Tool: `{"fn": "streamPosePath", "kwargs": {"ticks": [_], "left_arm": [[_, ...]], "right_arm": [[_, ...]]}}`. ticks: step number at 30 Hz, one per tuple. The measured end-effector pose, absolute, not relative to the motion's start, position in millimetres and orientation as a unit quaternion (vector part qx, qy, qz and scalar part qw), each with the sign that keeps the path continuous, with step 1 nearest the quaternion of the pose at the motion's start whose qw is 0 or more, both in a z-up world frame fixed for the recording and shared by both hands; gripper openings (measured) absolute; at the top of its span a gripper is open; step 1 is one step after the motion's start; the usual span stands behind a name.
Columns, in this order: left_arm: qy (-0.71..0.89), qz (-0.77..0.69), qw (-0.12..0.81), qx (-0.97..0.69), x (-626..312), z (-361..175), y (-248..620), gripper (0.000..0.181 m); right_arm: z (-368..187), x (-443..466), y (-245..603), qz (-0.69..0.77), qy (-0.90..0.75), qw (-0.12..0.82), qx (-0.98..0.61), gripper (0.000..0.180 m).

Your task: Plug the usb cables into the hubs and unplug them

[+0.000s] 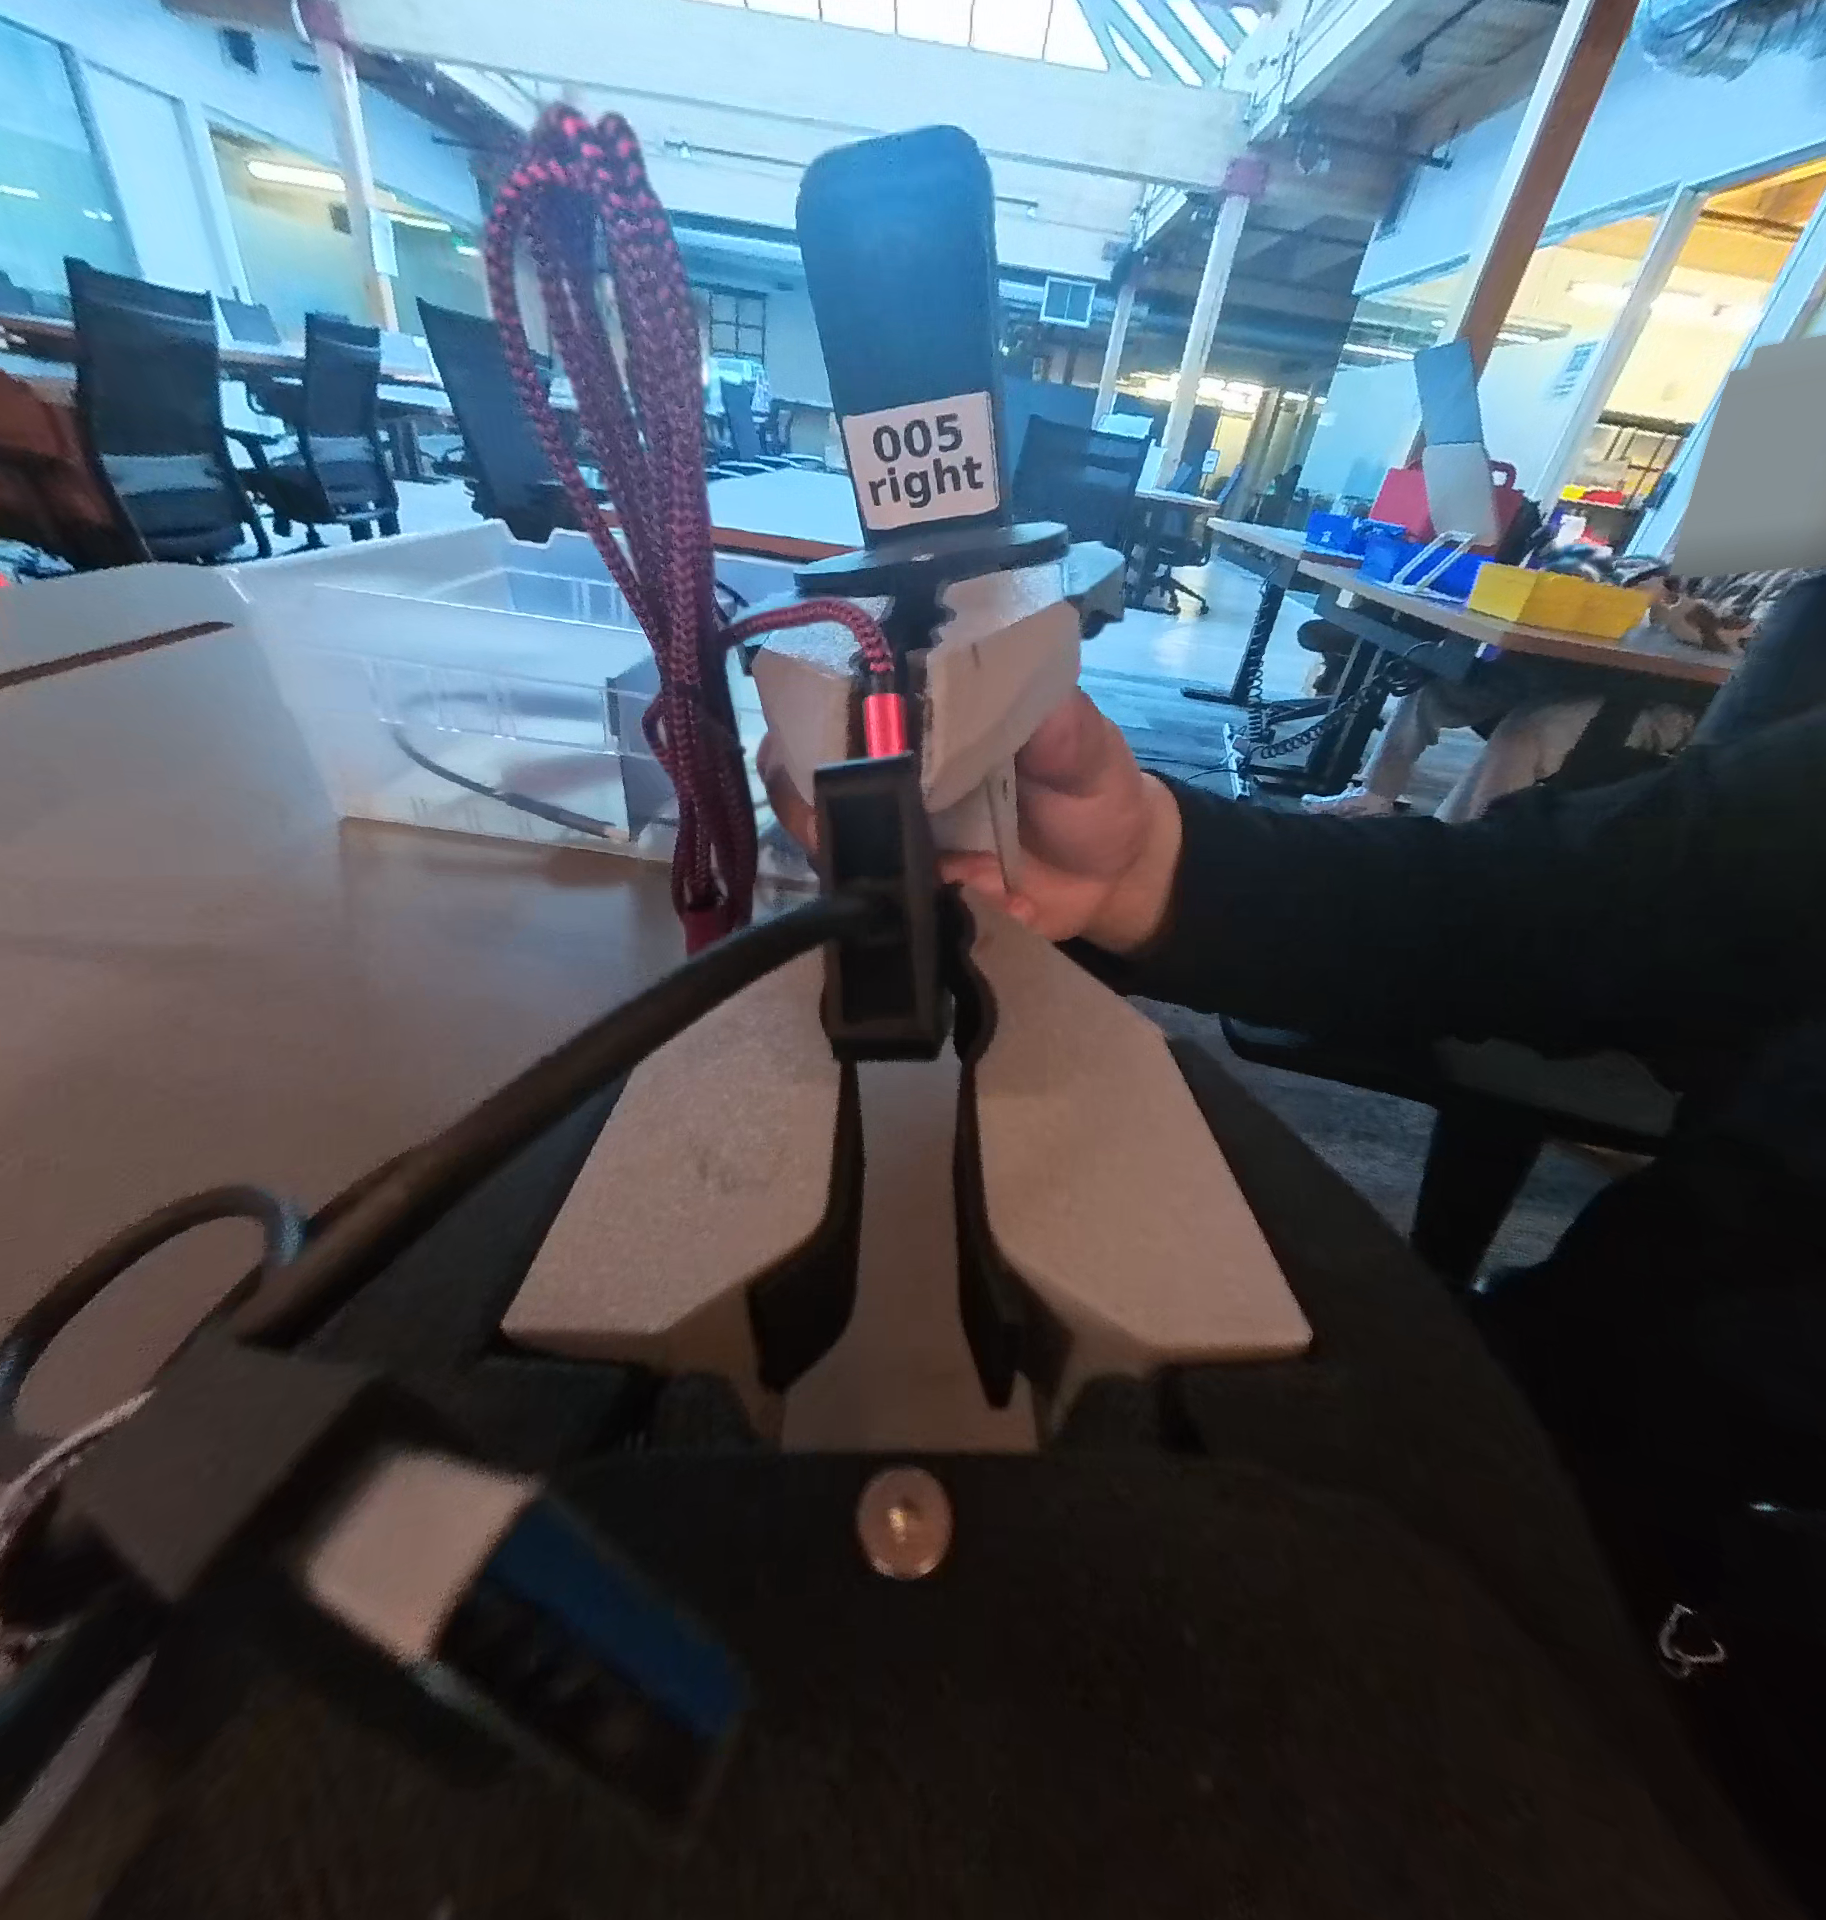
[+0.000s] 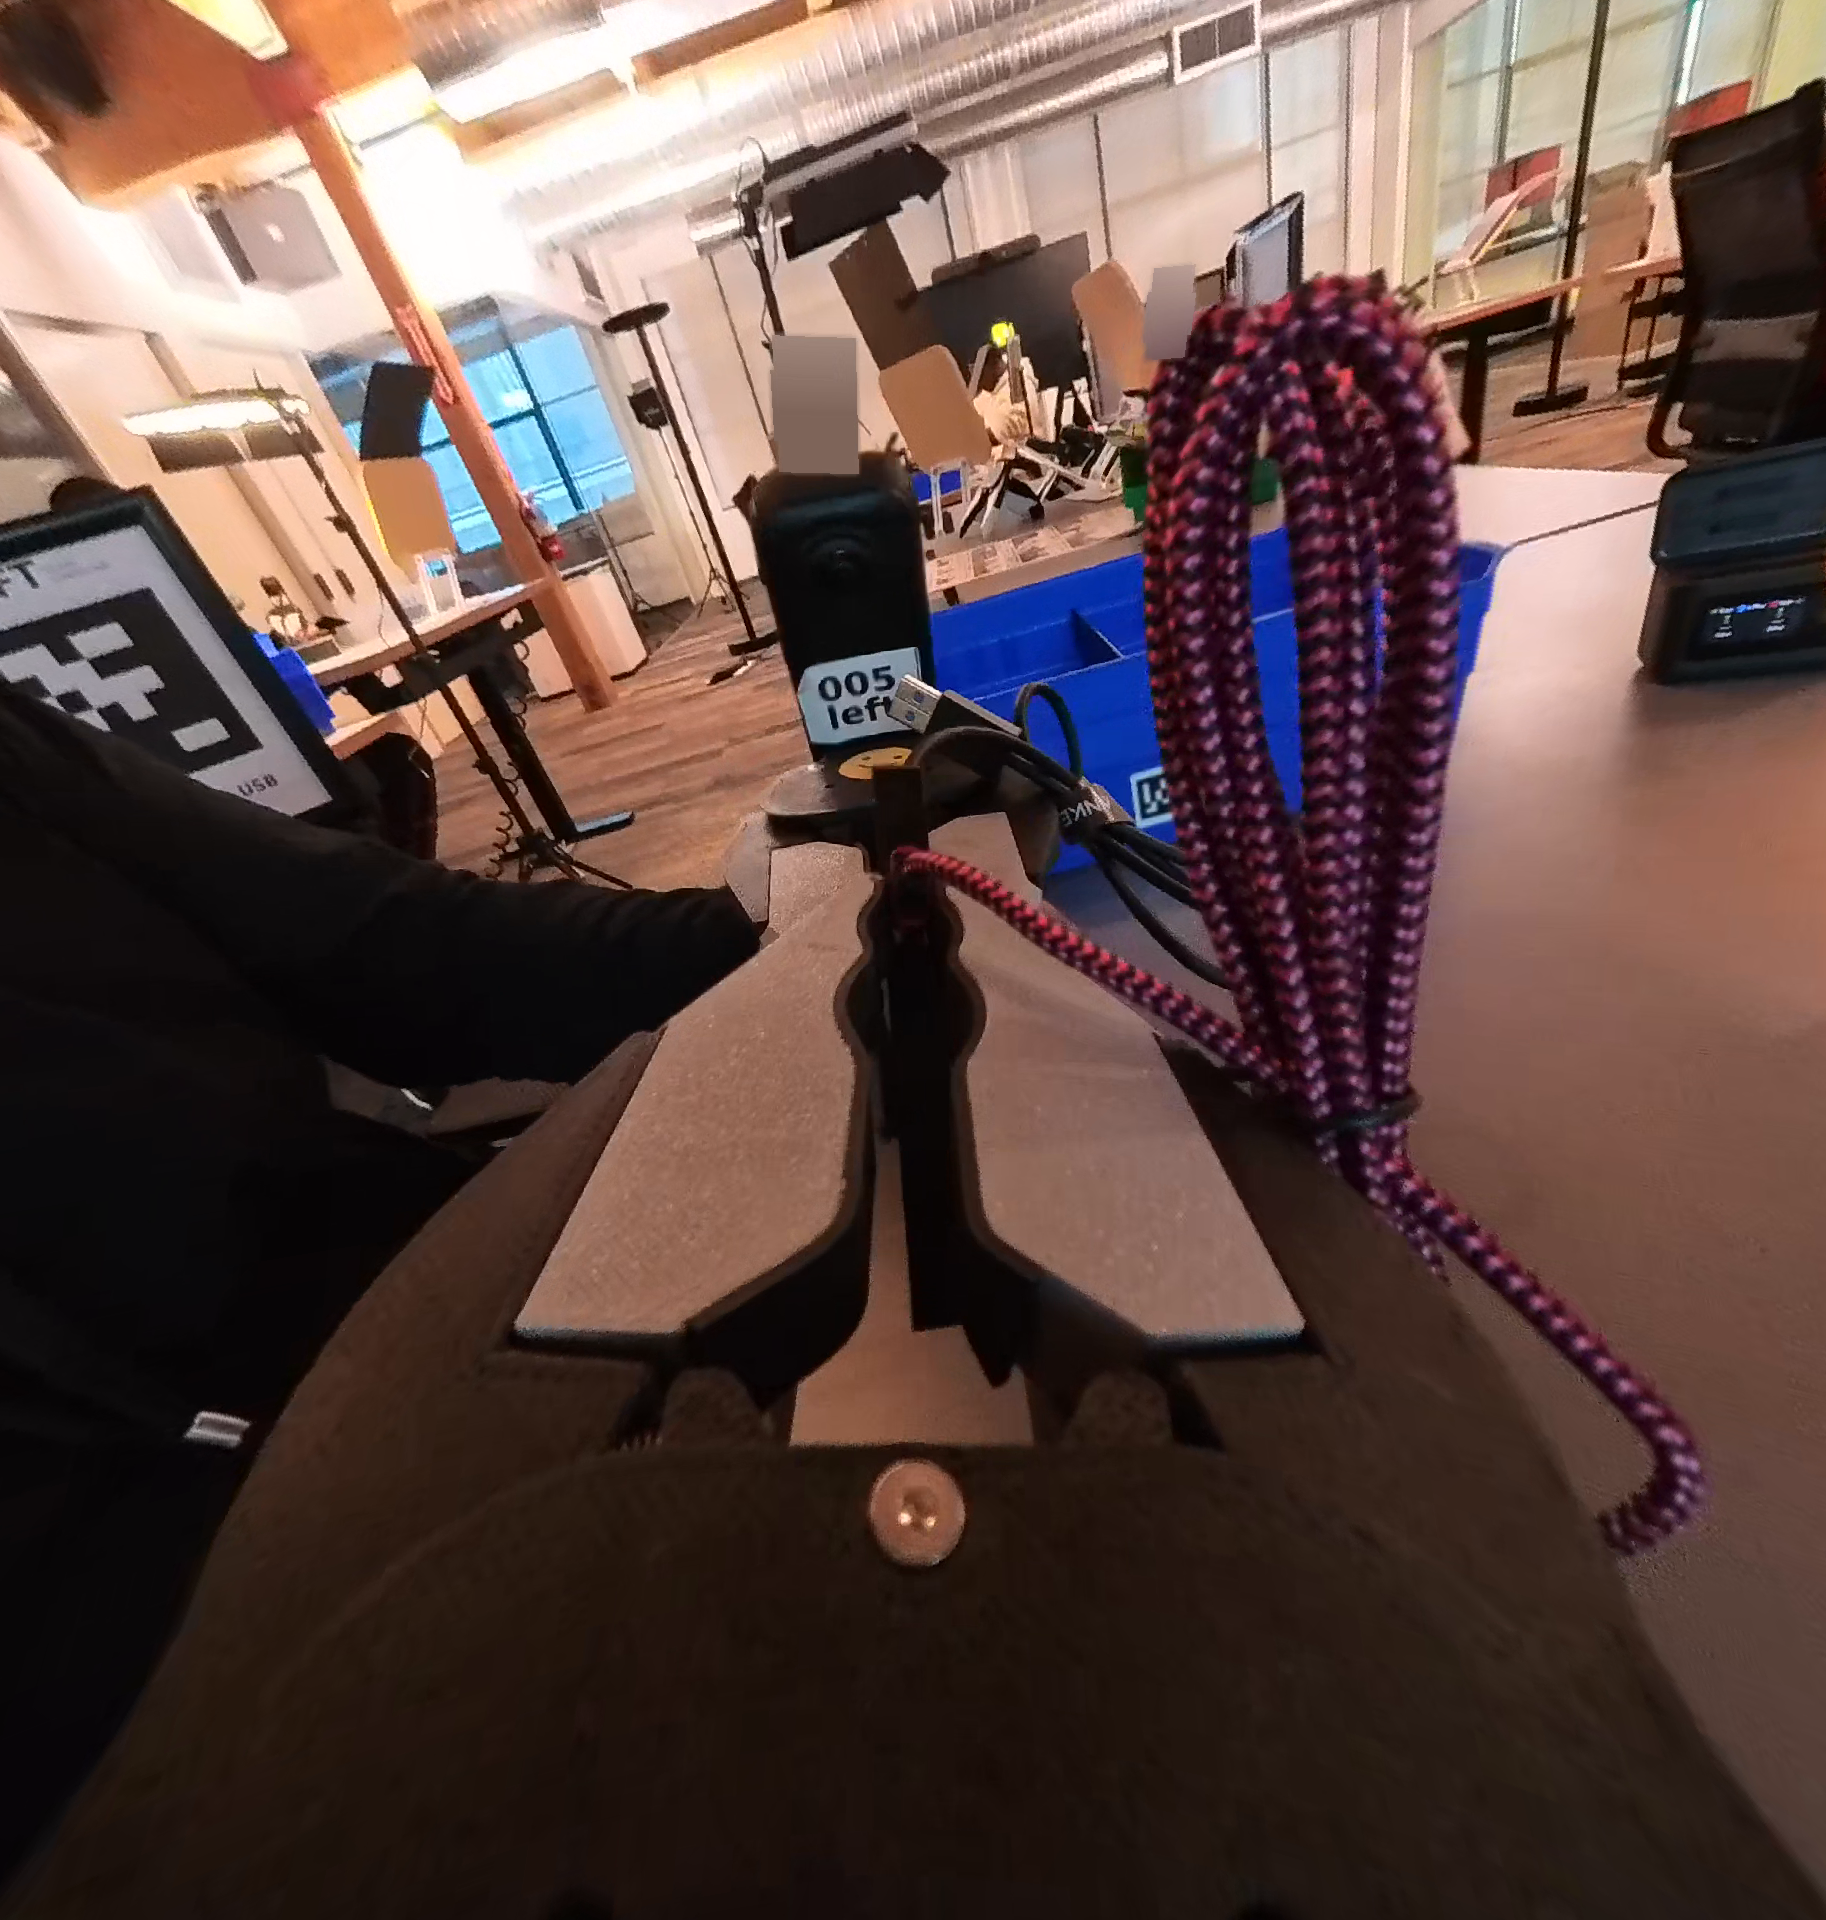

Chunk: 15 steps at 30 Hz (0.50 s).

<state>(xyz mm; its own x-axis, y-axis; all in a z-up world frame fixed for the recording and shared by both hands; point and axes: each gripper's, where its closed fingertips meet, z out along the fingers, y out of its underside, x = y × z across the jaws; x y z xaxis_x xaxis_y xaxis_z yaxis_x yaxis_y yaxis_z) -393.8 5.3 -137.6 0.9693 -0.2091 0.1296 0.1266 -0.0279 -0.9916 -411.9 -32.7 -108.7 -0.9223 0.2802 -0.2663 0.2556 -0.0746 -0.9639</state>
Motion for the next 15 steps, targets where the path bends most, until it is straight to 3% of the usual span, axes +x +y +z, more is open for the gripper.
{"fn": "streamPosePath", "kwargs": {"ticks": [15], "left_arm": [[-0.006,-0.105,0.701,-0.705,-404.5,-137.2,2.0,0.008]], "right_arm": [[-115.5,-415.5,-28.2,0.683,-0.702,0.043,-0.198,0.005]]}}
